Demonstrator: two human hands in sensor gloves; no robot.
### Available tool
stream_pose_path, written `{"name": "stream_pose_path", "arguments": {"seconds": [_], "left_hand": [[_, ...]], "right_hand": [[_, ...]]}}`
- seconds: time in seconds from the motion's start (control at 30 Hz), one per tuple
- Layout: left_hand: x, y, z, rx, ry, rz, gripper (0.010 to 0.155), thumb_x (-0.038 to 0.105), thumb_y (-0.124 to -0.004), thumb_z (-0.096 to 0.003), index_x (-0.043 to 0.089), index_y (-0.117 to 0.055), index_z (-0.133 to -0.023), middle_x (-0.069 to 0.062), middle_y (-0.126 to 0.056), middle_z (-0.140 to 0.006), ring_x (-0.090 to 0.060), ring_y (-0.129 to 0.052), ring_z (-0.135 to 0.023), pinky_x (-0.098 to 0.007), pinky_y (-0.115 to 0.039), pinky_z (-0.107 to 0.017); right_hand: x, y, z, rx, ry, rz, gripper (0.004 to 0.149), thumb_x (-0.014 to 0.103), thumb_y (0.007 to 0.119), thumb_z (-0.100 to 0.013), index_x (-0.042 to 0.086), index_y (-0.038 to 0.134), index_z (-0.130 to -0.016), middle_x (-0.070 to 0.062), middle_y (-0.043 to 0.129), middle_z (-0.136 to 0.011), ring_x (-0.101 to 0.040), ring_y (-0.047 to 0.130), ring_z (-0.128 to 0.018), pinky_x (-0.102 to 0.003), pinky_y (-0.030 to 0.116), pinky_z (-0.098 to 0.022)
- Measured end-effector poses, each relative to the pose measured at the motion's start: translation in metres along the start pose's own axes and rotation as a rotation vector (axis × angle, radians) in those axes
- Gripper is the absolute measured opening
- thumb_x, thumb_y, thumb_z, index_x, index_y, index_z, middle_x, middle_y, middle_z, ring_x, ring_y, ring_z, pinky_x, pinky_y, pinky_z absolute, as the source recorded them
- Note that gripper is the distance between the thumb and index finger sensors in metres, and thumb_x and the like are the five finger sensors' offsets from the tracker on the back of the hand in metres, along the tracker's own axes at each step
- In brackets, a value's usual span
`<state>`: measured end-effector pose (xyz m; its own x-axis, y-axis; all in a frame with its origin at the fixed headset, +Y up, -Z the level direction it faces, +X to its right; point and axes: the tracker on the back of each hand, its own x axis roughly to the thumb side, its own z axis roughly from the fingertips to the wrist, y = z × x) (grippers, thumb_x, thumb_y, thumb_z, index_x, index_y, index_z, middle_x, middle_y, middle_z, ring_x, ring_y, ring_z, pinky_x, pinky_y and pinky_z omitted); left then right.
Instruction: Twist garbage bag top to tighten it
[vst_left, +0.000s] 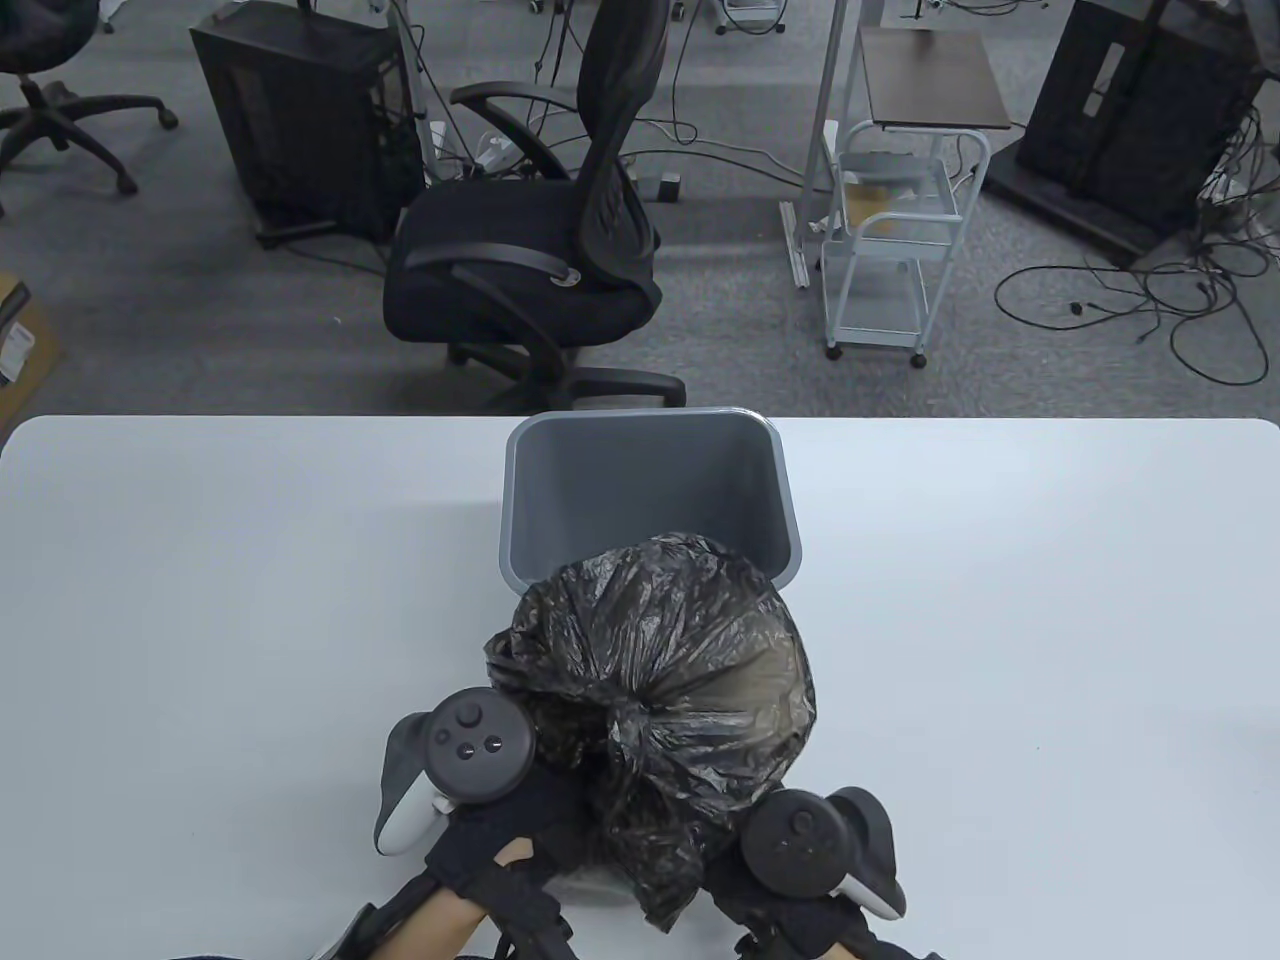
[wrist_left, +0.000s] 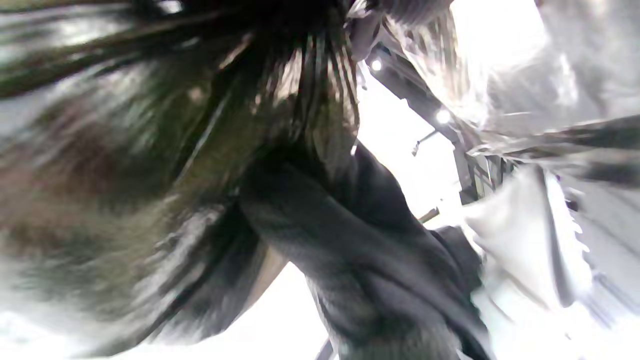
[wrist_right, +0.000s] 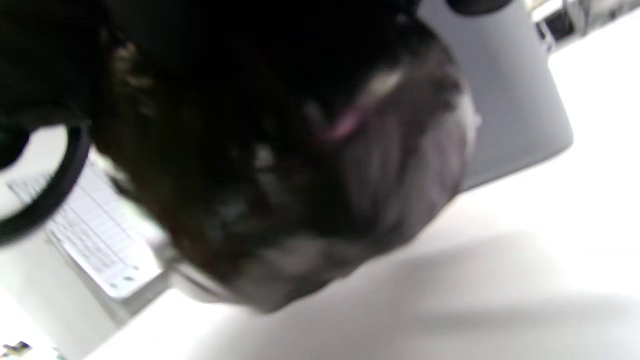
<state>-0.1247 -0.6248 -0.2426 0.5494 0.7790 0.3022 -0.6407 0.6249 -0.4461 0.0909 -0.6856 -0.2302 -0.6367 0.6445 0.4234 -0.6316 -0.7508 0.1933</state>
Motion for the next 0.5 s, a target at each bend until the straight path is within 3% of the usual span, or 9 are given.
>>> {"name": "stream_pose_path", "arguments": {"seconds": [0.1, 0.33, 0.43, 0.5], "left_hand": [[0.007, -0.002, 0.001, -0.052, -0.046, -0.018, 0.053, 0.044, -0.058, -0.0612, 0.028, -0.066, -0.111, -0.023, -0.024, -0.126, -0.048, -0.007, -0.111, -0.073, -0.01, -0.062], [0.002, 0.003, -0.004, -0.153, -0.108, 0.037, 0.053, 0.043, -0.06, -0.0606, 0.025, -0.071, -0.109, -0.019, -0.023, -0.127, -0.041, 0.0, -0.11, -0.069, -0.002, -0.06], [-0.002, 0.005, -0.006, -0.158, -0.128, 0.093, 0.053, 0.044, -0.059, -0.0611, 0.026, -0.07, -0.109, -0.016, -0.029, -0.129, -0.038, -0.004, -0.113, -0.069, -0.003, -0.061], [-0.006, 0.008, -0.008, -0.155, -0.151, 0.107, 0.052, 0.045, -0.059, -0.0612, 0.027, -0.069, -0.109, -0.011, -0.046, -0.128, -0.035, -0.016, -0.116, -0.069, -0.008, -0.064]], "right_hand": [[-0.015, -0.004, -0.007, 0.029, 0.036, -0.048, 0.072, 0.04, 0.073, -0.06, 0.022, 0.039, -0.12, -0.007, 0.046, -0.125, -0.049, 0.038, -0.113, -0.072, 0.043, -0.075], [-0.034, -0.003, -0.023, 0.117, 0.132, -0.116, 0.079, 0.047, 0.072, -0.06, 0.024, 0.029, -0.123, -0.008, 0.036, -0.128, -0.047, 0.033, -0.116, -0.071, 0.039, -0.078], [-0.04, 0.001, -0.027, 0.153, 0.161, -0.136, 0.081, 0.05, 0.07, -0.061, 0.023, 0.026, -0.123, -0.009, 0.035, -0.128, -0.047, 0.033, -0.116, -0.07, 0.04, -0.079], [-0.042, -0.001, -0.025, 0.145, 0.167, -0.159, 0.08, 0.049, 0.07, -0.06, 0.022, 0.029, -0.123, -0.01, 0.038, -0.127, -0.047, 0.036, -0.116, -0.07, 0.041, -0.078]]}}
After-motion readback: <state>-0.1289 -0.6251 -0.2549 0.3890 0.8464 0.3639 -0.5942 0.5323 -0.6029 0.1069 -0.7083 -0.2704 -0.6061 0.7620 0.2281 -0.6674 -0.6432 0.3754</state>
